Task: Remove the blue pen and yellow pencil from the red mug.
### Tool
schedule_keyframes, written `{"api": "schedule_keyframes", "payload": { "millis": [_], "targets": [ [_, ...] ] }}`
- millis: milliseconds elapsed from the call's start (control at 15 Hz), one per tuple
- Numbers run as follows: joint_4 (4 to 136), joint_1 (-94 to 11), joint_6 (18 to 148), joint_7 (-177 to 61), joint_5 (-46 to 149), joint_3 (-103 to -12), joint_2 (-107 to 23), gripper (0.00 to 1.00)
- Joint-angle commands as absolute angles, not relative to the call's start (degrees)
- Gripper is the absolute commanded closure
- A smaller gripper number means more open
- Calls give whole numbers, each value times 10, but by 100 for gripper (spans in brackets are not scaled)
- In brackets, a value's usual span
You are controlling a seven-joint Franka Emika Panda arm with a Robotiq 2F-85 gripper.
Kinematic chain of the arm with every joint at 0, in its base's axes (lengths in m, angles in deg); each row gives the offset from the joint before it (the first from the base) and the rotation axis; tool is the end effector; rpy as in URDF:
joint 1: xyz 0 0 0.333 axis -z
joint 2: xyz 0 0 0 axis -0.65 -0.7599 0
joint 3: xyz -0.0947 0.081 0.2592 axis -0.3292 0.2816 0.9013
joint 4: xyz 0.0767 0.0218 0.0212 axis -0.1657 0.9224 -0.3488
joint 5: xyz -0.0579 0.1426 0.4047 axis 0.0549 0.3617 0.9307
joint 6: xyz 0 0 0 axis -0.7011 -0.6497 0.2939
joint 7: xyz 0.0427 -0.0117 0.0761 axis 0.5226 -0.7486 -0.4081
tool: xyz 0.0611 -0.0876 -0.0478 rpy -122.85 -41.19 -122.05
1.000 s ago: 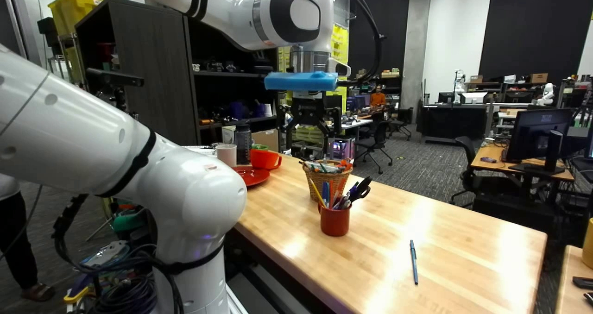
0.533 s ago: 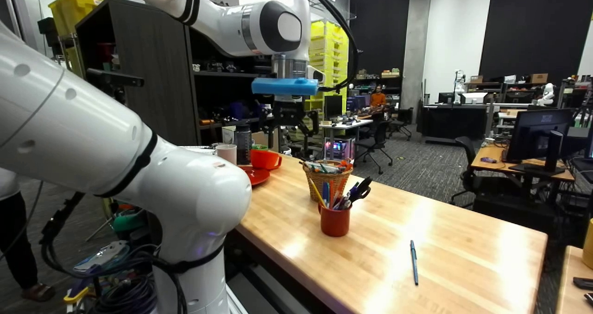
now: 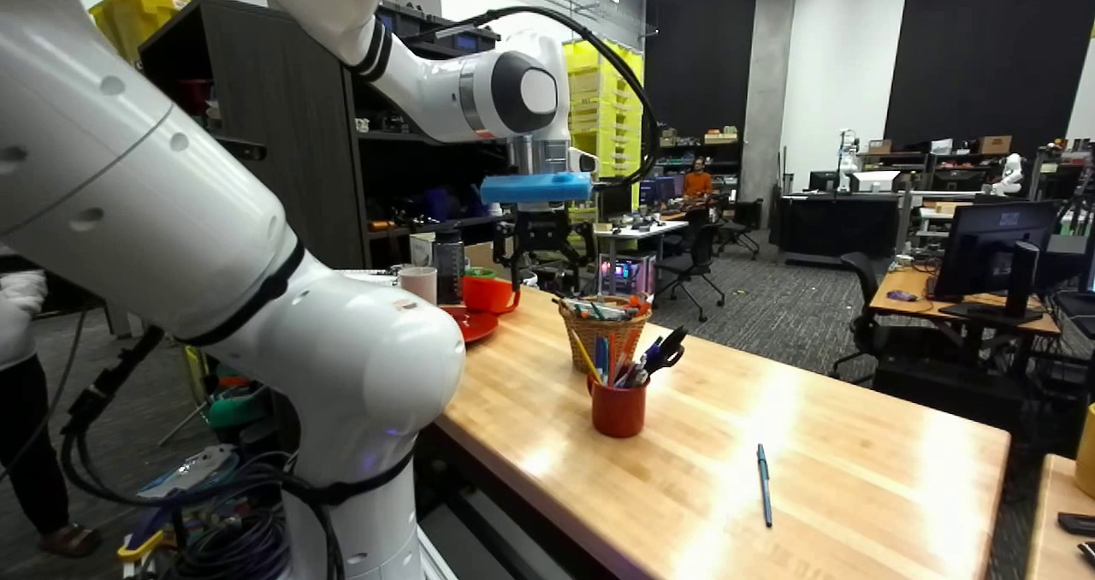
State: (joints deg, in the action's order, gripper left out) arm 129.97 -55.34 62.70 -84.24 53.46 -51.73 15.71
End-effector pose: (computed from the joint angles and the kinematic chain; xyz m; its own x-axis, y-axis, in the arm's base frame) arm 0.3760 0.1101 0.4135 0.7856 0.6178 0.0355 0.6160 -0.7862 0.0498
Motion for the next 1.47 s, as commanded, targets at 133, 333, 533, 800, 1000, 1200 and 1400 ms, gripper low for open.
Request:
{"api": "schedule_keyframes", "payload": {
  "millis": [133,333,533,800,1000,1200,1400],
  "targets": [
    [1301,-529,660,-803,486,-494,96,0],
    [1308,-520,669,-770,456,-477,81,0],
    [1311,-516,669,-741,432,-460,69,0],
    [1312,-513,670,-703,404,-442,51,0],
    [1311,-513,669,-673,385,-428,36,0],
    [1305,-515,669,-656,378,-420,18,0],
    [1300,-516,670,-642,371,-412,1,0]
  ]
}}
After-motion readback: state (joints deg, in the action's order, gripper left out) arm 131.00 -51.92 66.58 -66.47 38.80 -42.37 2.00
